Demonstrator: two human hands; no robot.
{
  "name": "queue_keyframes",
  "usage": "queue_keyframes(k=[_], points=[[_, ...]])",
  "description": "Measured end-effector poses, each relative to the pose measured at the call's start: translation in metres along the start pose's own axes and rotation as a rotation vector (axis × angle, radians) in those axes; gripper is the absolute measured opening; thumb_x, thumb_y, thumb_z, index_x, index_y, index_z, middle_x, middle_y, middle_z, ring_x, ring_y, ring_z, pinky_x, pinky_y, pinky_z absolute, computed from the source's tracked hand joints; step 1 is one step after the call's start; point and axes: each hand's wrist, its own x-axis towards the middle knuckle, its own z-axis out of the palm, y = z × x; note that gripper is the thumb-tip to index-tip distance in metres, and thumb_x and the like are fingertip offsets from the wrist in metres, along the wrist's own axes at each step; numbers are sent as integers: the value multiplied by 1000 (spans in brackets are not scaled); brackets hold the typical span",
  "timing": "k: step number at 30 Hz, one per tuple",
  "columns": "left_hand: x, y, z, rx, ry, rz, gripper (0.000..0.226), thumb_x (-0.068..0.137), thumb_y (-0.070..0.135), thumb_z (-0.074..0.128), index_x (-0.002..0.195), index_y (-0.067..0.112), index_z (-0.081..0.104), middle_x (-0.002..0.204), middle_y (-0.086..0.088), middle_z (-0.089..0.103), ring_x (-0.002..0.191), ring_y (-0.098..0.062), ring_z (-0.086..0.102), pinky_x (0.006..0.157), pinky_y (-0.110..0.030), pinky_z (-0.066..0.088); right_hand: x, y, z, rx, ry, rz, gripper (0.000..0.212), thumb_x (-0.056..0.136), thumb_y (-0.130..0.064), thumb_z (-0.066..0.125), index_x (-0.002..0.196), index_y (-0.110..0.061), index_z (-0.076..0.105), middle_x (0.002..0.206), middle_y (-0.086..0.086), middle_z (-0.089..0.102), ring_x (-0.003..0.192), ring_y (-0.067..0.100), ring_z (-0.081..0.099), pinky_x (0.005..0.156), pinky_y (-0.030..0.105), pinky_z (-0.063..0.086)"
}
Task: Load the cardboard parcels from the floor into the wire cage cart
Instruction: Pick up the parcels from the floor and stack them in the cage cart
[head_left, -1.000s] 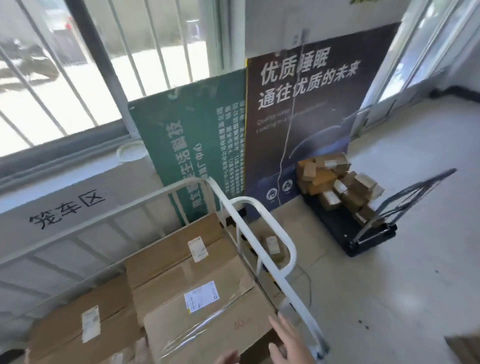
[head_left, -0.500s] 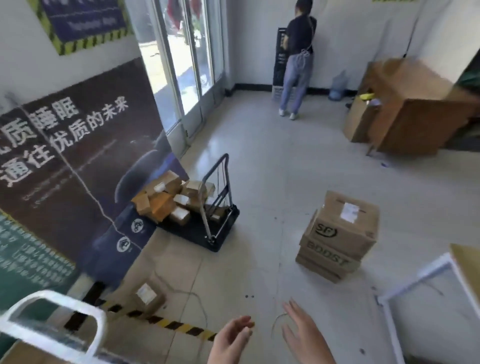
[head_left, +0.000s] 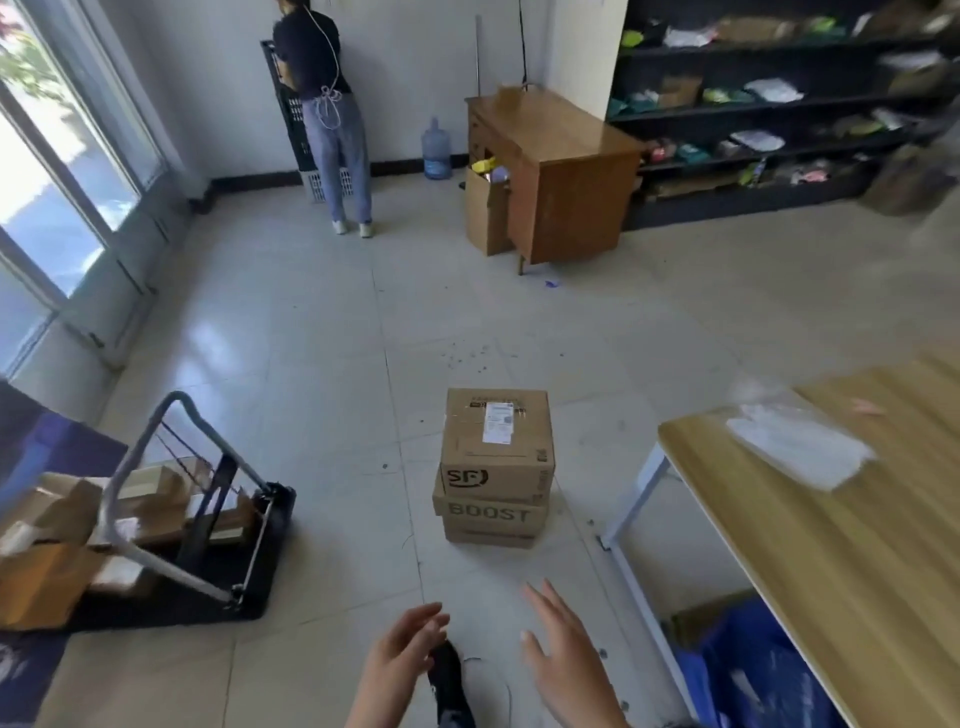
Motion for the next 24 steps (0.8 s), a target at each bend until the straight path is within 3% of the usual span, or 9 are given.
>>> queue_keyframes(k=[4,11,17,21,24], points=[[84,33,12,28,-1,9,18,97,7,57,108,13,68,104,-2,76,101,-20,69,80,-32,51,78,-2,-31,25,28,42,55,100,-28,47,151,-33,29,163,-11,13,147,10,19,114,22,19],[227,91,32,126,-40,-35,20,96,17,58,112,26,67,106,8,74,103,-13,67,85,-32,51,212,-26,-69,63,32,92,60,97,-39,46,153,-40,24,163,-13,10,148,7,11,117,29,15],[318,144,48,253,-103,-43,18,96,25,58,110,33,66,106,9,73,102,-11,65,83,-31,51,287,-30,-96,85,27,113,60,99,-38,47,154,-34,23,164,-11,11,149,6,9,117,26,12],[376,157,61,292,-106,-88,18,95,27,59,112,32,65,107,10,72,103,-10,65,83,-30,51,341,-14,-108,95,1,161,60,98,-37,46,154,-34,24,162,-12,15,148,5,11,114,24,13],[423,146,71,336,-79,-154,23,95,27,59,117,27,65,111,8,71,107,-12,64,93,-33,49,396,10,-106,124,-27,191,59,97,-35,48,152,-33,27,161,-12,21,145,3,19,112,23,19]])
